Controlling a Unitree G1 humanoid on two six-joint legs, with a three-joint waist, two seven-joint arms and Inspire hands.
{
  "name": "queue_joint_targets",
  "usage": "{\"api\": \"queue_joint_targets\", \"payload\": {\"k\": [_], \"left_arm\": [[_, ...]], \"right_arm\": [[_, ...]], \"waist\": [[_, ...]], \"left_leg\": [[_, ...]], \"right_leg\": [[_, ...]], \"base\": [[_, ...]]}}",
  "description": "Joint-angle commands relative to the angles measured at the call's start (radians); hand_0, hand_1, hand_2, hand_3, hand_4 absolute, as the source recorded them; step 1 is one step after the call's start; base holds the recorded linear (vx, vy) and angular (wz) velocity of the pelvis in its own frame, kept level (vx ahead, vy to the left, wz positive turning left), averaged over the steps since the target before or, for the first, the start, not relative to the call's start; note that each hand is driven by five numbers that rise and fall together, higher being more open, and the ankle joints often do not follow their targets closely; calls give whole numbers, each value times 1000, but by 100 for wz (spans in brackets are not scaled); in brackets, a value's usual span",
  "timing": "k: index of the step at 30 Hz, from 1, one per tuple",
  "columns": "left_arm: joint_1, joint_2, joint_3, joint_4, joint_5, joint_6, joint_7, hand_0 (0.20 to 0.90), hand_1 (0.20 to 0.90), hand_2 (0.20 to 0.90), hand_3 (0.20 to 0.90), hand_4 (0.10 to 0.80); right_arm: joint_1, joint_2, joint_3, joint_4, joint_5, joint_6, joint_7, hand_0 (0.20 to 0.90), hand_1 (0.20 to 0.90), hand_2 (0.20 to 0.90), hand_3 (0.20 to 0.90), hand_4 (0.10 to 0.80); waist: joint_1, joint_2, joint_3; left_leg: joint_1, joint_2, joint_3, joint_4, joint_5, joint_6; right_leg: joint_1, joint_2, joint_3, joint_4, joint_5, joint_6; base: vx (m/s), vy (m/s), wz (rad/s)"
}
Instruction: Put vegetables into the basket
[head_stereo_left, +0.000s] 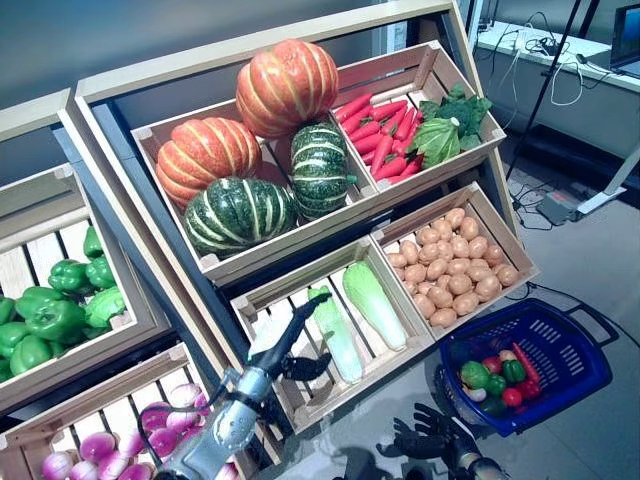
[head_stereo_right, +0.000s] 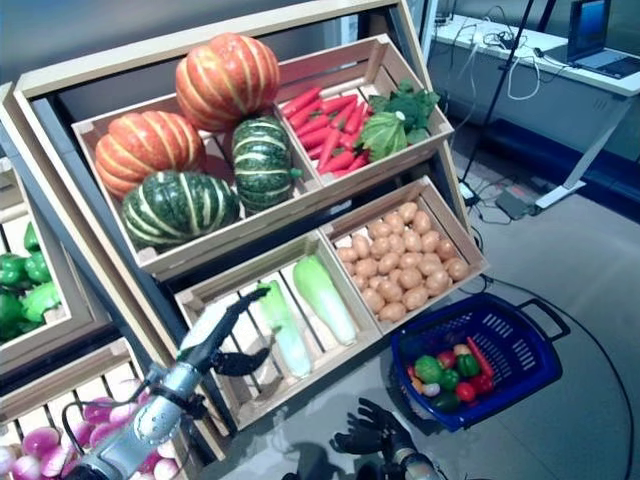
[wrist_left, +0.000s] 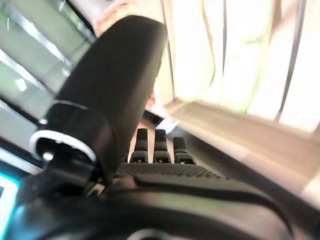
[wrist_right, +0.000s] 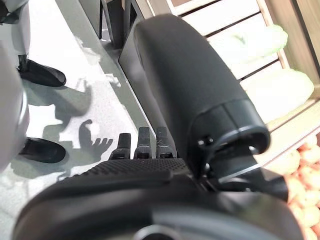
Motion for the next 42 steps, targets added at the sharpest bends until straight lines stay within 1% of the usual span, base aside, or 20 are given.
{"api": "queue_joint_targets", "payload": {"k": [1,2,4,5,6,7,8,11,13,15,17,18,20,22,26,29,32,34,37,42], "left_arm": [[-184,121,0,-66,269,18,163,900,900,900,900,800],[-217,171,-36,-67,308,67,176,900,900,900,900,800],[-259,223,-79,-57,363,110,169,900,900,900,900,800],[-287,255,-122,-41,370,136,158,900,900,900,900,800],[-308,267,-161,-12,388,151,153,900,900,900,900,800],[-315,268,-170,-6,388,151,155,900,900,900,900,800],[-340,283,-210,18,431,165,120,900,900,900,900,800],[-396,283,-293,91,487,182,106,900,900,900,900,800],[-456,257,-360,157,541,202,105,900,900,900,900,800],[-475,251,-372,176,548,205,114,900,900,900,900,800],[-575,243,-419,255,563,228,149,900,900,900,900,800],[-618,251,-436,276,556,240,170,900,900,900,900,800],[-683,271,-451,300,543,242,190,900,900,900,900,800],[-750,294,-457,321,493,234,229,900,900,900,900,800],[-828,312,-451,331,457,241,270,900,900,900,900,800],[-865,326,-437,348,449,268,323,900,900,900,900,800],[-883,329,-425,368,435,292,364,900,900,900,900,800],[-891,326,-409,389,431,330,388,900,900,900,900,800],[-893,322,-386,429,439,352,425,900,900,900,900,800],[-891,326,-395,433,457,332,363,900,900,900,900,800]], "right_arm": [[-49,-18,-8,-32,16,-69,-13,900,900,900,900,800],[-49,-27,-9,-24,15,-72,-11,900,900,900,900,800],[-47,-42,-10,-19,15,-76,-8,900,900,900,900,800],[-45,-50,-9,-13,13,-83,-4,900,900,900,900,800],[-46,-58,-8,-6,8,-88,1,900,900,900,900,800],[-46,-60,-9,-6,7,-88,3,900,900,900,900,800],[-49,-79,-9,-10,1,-85,9,900,900,900,900,800],[-68,-113,-5,-18,-9,-73,8,900,900,900,900,800],[-115,-156,-2,-23,-1,-71,18,900,900,900,900,800],[-130,-165,-1,-27,4,-73,19,900,900,900,900,800],[-211,-197,12,-47,46,-87,20,900,900,900,900,800],[-242,-205,21,-59,70,-97,17,900,900,900,900,800],[-280,-214,34,-97,99,-100,-1,900,900,900,900,800],[-308,-226,36,-132,122,-105,-22,900,900,900,900,800],[-348,-243,18,-144,153,-116,-37,900,900,900,900,800],[-393,-260,14,-158,153,-105,-52,900,900,900,900,800],[-412,-270,14,-170,159,-90,-61,900,900,900,900,800],[-418,-271,13,-178,153,-87,-66,900,900,900,900,800],[-422,-277,15,-184,144,-80,-61,900,900,900,900,800],[-411,-289,6,-190,139,-76,-52,900,900,900,900,800]], "waist": [[-31,-36,-27],[-38,-31,-30],[-50,-26,-33],[-58,-21,-33],[-68,-19,-31],[-68,-18,-30],[-79,-14,-21],[-103,-3,4],[-121,12,42],[-122,13,54],[-128,5,132],[-128,-9,168],[-122,-35,208],[-119,-52,230],[-118,-55,245],[-125,-54,257],[-128,-54,264],[-131,-53,272],[-133,-52,273],[-143,-51,280]], "left_leg": [[-21,-108,0,2,-58,45],[-20,-109,4,2,-59,45],[-17,-109,11,2,-62,45],[-16,-109,17,2,-61,46],[-14,-109,24,2,-61,47],[-13,-108,25,2,-61,47],[-12,-105,35,2,-56,48],[-22,-104,44,2,-44,50],[-58,-107,57,30,-41,51],[-81,-108,62,51,-45,52],[-201,-116,82,184,-68,53],[-272,-117,97,272,-85,55],[-387,-113,120,424,-132,65],[-517,-110,126,589,-192,72],[-684,-104,143,786,-268,84],[-843,-85,161,972,-323,103],[-909,-78,162,1048,-340,113],[-963,-72,163,1110,-352,122],[-1017,-72,166,1169,-368,128],[-1057,-67,168,1238,-384,125]], "right_leg": [[61,43,64,6,-77,-37],[61,42,67,6,-77,-34],[61,42,70,6,-77,-30],[60,41,73,6,-74,-28],[60,40,74,7,-73,-26],[59,40,74,10,-74,-26],[45,39,76,37,-84,-28],[4,37,85,90,-95,-31],[-58,33,95,149,-112,-40],[-84,30,96,174,-120,-42],[-211,14,97,314,-158,-54],[-280,2,97,403,-178,-58],[-384,-18,87,543,-217,-67],[-492,-29,91,683,-261,-81],[-646,-35,101,879,-322,-101],[-803,-35,125,1050,-363,-124],[-873,-24,143,1123,-377,-134],[-930,-13,156,1180,-385,-140],[-986,3,169,1239,-402,-143],[-1021,11,176,1293,-415,-144]], "base": [[81,39,-2],[100,45,-1],[96,42,-1],[102,46,-5],[82,40,-4],[84,56,-4],[47,65,-6],[12,89,-16],[-71,124,-15],[-160,72,-21],[-420,50,-21],[-406,-18,-5],[-341,-43,4],[-279,-33,5],[-158,8,1],[-133,43,2],[-56,37,0],[-47,37,-4],[-22,18,-2],[9,13,0]]}}
